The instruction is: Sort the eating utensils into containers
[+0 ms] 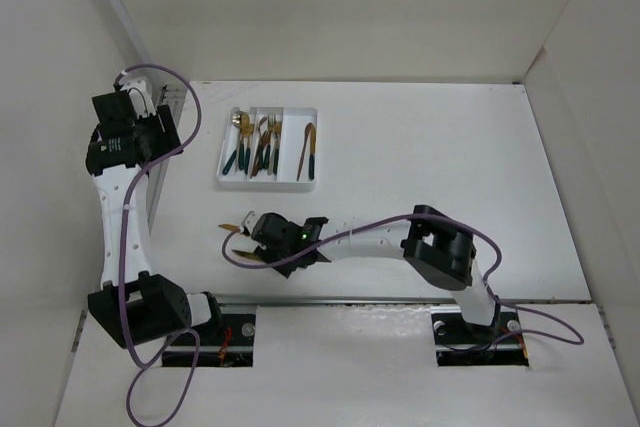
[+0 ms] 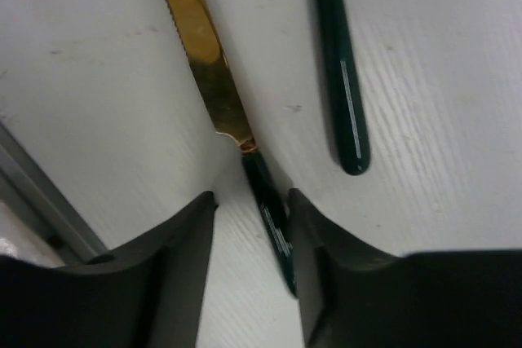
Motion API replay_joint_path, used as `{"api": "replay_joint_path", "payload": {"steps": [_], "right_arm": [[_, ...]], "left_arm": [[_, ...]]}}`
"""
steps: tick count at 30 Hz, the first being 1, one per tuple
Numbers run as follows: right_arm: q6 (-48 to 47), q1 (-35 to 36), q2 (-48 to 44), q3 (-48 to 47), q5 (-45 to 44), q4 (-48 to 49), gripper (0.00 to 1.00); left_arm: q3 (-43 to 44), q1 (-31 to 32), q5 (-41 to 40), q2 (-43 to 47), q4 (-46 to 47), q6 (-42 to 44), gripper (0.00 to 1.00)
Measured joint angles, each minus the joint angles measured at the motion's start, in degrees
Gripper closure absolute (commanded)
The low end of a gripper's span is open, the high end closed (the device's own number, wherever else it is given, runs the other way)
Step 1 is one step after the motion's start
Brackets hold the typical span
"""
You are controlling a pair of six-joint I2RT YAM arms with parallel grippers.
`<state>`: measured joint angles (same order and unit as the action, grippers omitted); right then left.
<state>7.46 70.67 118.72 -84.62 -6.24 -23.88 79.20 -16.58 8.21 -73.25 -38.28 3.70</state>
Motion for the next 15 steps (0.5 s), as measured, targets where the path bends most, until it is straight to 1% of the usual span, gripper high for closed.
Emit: {"api": "replay_joint_path", "payload": {"steps": [1, 2, 3, 5, 10, 15], "right_arm": [[0.0, 0.35, 0.28, -0.37, -0.28, -0.02, 0.62], [-0.07, 0.72, 0.61, -0.83, -0.52, -0.04, 0.72], [-0.04, 1.03, 0.98, -1.36, -0.68, -0.02, 0.79], [-0.02, 1.31, 1.68, -2.29, -0.92, 0.0, 1.0], [-1.07, 1.31, 1.88, -2.73, -1.46, 0.11, 1.0], [-4.92, 1.31, 0.68, -1.92, 0.31, 0.42, 1.0]], "left_arm": [[0.0, 0.0, -0.11, 0.04, 0.0, -0.02, 0.4], [0.0, 0.0, -0.13, 0.04, 0.0, -0.02, 0.4], [0.0, 0.0, -0.26, 0.04, 0.0, -0.04, 0.4], [0.0, 0.0, -0.48, 0.04, 0.0, -0.11, 0.4], [0.0, -0.02, -1.01, 0.04, 0.0, -0.15, 0.4], [0.0, -0.04, -2.32, 0.04, 0.09, -0.15, 0.4]]}}
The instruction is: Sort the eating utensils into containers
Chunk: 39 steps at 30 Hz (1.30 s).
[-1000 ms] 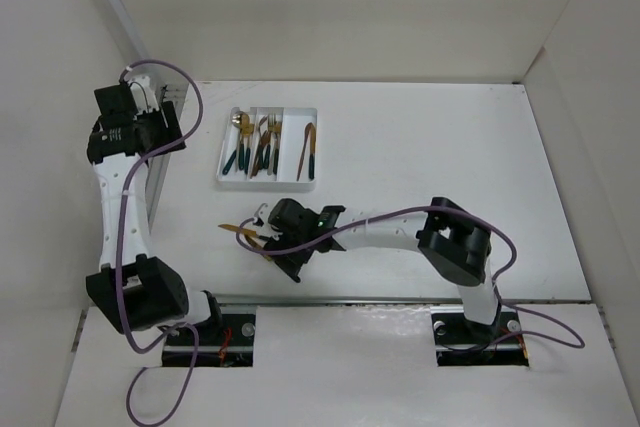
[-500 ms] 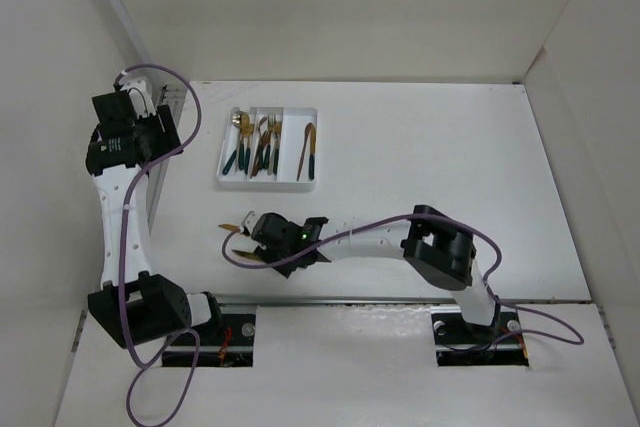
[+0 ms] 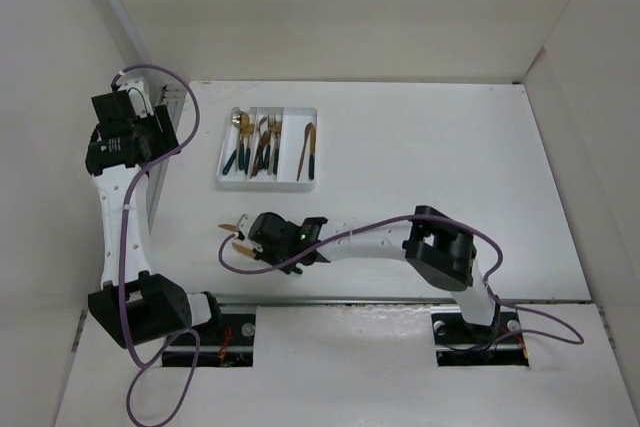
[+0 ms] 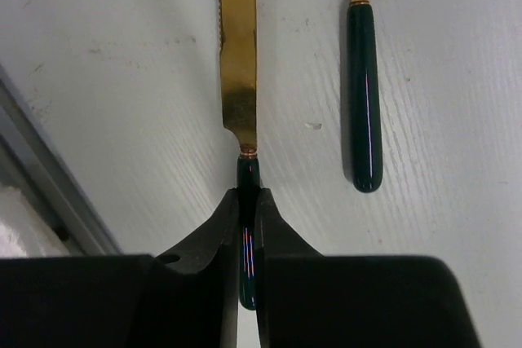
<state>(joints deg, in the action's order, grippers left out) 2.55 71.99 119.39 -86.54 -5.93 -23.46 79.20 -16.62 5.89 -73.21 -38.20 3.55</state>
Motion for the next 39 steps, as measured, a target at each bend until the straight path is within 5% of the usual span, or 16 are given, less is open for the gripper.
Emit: {"api": "replay_joint_path", "payload": {"steps": [9, 21, 34, 35, 36, 39], "right_arm": [[0.39, -4.48, -3.63, -10.78, 5.99, 2.84, 1.0], [21.33, -32.02, 0.76, -20.74, -0.02, 10.25, 1.0], [34.14, -35.21, 13.77, -24.3, 2.86, 9.86, 1.0], [34.42, -35.19, 13.84, -24.3, 3.06, 9.81, 0.94], [34.67, -35.15, 13.81, -24.3, 3.23, 9.81, 0.72], [35.1, -35.1, 13.81, -24.35, 3.43, 9.75, 0.48]], "left_arm": [[0.46, -3.19, -1.46, -0.68, 0.85, -0.02, 0.41], [10.29, -8.48, 1.46, -11.34, 1.81, -0.76, 0.41], [12.66, -12.09, 7.21, -19.56, 2.32, -2.16, 0.41], [12.76, -12.09, 7.41, -19.56, 2.4, -2.19, 0.41], [12.83, -12.02, 7.63, -19.54, 2.43, -2.19, 0.41], [12.83, -11.98, 7.91, -19.52, 2.4, -2.21, 0.41]]}}
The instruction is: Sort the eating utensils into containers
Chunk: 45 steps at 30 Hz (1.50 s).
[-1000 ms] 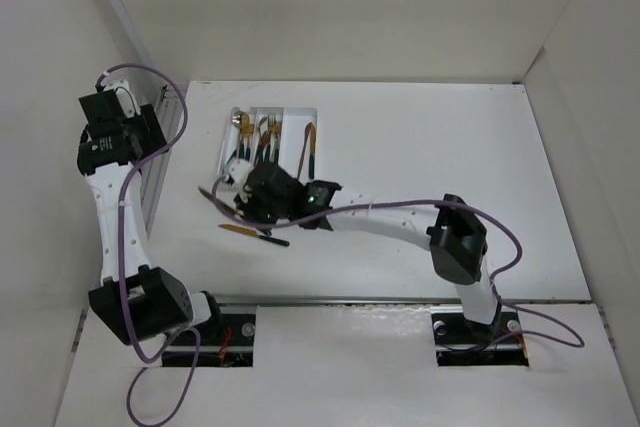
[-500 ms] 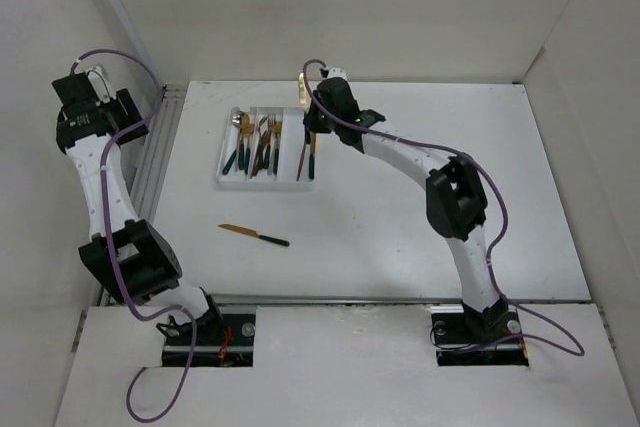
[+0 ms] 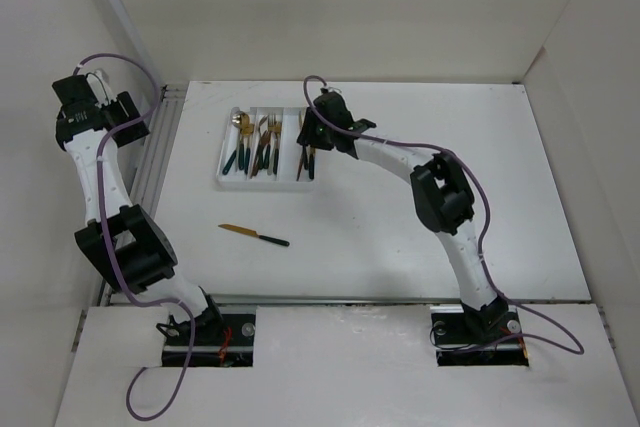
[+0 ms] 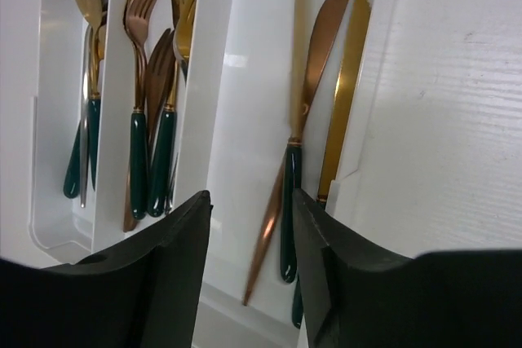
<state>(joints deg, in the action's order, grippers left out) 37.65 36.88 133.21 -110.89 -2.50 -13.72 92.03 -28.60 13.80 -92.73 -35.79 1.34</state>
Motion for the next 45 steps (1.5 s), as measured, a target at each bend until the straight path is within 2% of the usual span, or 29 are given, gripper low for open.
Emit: {"api": "replay_joint_path", "payload": {"steps": [5, 9, 14, 17, 22, 27, 29, 31, 32, 33, 34, 41, 45], "right_arm": [[-4.17, 0.74, -0.02, 0.0, -0.04, -0.09, 0.47], [-15.98, 3.32, -1.9, 1.79, 1.33, 0.09, 0.46], [-34.84, 12.5, -8.59, 6.45, 7.17, -2.69, 0.44], [-42.82, 19.87, -10.16, 6.97, 7.8, -6.27, 0.43], [-49.09, 28.83, -8.85, 8.98, 6.95, -11.76, 0.39], [-49.68, 28.11, -4.0, 8.35, 4.98, -15.52, 0.39], [-49.2, 27.12, -3.21, 7.41, 3.89, -15.63, 0.44], [-48.76, 26.1, -2.71, 6.86, 3.08, -15.61, 0.57], [-48.5, 25.88, -2.4, 6.4, 2.64, -15.56, 0.8], [-48.54, 25.79, -2.05, 5.92, 2.43, -15.58, 0.93], [-48.35, 25.81, -1.55, 5.2, 2.01, -15.5, 1.0], [-48.13, 25.92, -0.44, 3.15, 1.53, -15.41, 1.0], [-45.77, 25.24, -0.76, 3.15, 5.44, -14.97, 1.0]], "left_arm": [[0.0, 0.0, 0.96, 0.0, 0.0, 0.0, 0.41], [0.0, 0.0, 1.64, 0.0, 0.04, -0.02, 0.41], [-0.11, 0.0, 2.56, 0.0, 0.13, -0.09, 0.41], [-0.17, 0.0, 2.78, 0.0, 0.17, -0.13, 0.41], [-0.17, 0.0, 3.91, 0.0, 0.22, -0.17, 0.41], [-0.17, 0.0, 4.83, 0.0, 0.22, -0.17, 0.41], [-0.17, 0.0, 5.11, 0.0, 0.24, -0.17, 0.41], [-0.17, 0.0, 5.49, 0.0, 0.26, -0.17, 0.41], [-0.17, 0.0, 5.73, 0.0, 0.26, -0.2, 0.41], [-0.17, 0.0, 5.81, 0.0, 0.26, -0.26, 0.41], [-0.17, 0.0, 6.01, 0.0, 0.28, -0.35, 0.41], [-0.2, 0.0, 7.61, 0.0, 0.31, -0.44, 0.41], [-0.55, 0.0, 8.55, 0.0, 0.42, -0.42, 0.41]]}}
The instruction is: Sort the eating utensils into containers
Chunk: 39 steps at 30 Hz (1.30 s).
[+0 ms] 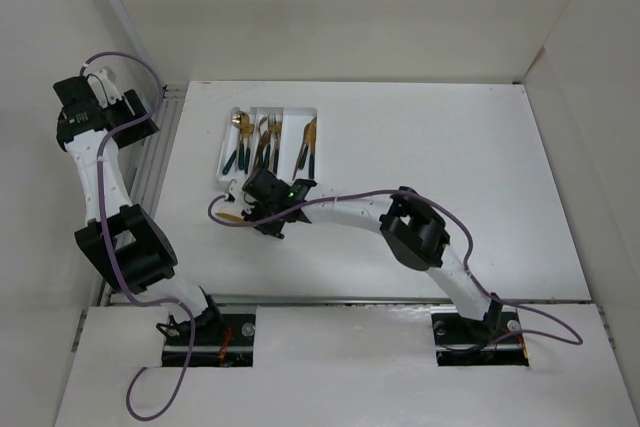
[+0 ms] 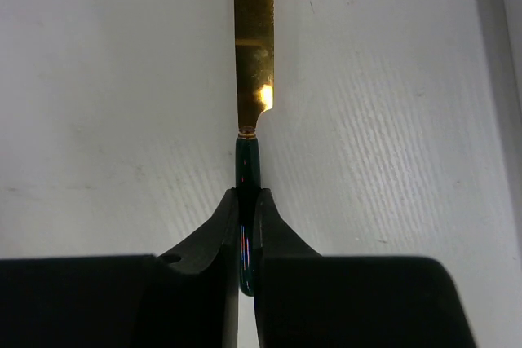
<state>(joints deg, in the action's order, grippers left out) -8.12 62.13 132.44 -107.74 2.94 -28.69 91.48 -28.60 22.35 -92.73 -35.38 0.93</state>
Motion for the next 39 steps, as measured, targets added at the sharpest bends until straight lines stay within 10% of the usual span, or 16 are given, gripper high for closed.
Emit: {"api": "replay_joint_path", "payload": {"steps": [14, 23, 29, 39], "right_arm": [[37.11, -23.19, -6.91, -2.25, 2.99, 17.44, 1.0], [48.65, -22.1, 1.42, -7.23, -4.83, 15.85, 0.97], [53.33, -21.57, 4.5, -7.1, -5.92, 13.9, 0.5], [51.49, -22.95, 3.76, -6.86, -6.23, 13.86, 0.13]], "left_arm": [[-1.53, 0.0, 0.42, 0.0, -0.02, 0.04, 0.4], [-1.53, 0.0, 0.37, -0.02, -0.02, 0.04, 0.4], [-1.53, 0.0, 0.02, -0.31, -0.02, 0.04, 0.4], [-1.44, 0.0, -1.51, -1.22, -0.02, 0.15, 0.4]]}}
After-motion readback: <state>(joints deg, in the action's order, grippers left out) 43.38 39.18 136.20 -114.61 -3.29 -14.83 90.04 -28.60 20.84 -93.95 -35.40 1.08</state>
